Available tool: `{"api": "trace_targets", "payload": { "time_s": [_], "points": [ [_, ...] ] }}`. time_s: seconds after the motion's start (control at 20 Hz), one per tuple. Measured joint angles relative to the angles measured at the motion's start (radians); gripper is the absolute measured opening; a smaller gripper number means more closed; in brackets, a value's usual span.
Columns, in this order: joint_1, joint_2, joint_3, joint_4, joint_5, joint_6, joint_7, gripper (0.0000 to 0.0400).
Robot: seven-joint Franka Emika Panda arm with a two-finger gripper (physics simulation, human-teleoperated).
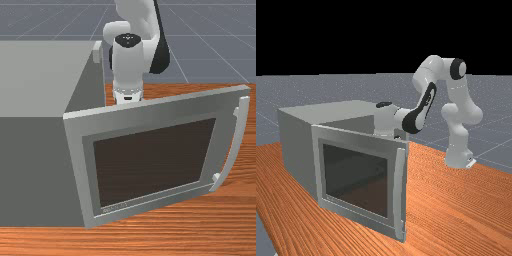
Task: Close the microwave
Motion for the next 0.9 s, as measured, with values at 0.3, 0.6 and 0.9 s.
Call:
{"api": "trace_targets", "payload": {
  "time_s": [0.3, 0.6, 0.9],
  "points": [
    [-0.001, -0.114, -0.001, -0.174, 0.0, 0.038, 0.0, 0.0177],
    [-0.001, -0.509, 0.0, -0.509, 0.004, -0.029, 0.007, 0.0389],
    [-0.005, -0.668, 0.013, -0.239, -0.035, -0.432, 0.024, 0.0399]
  ]
}}
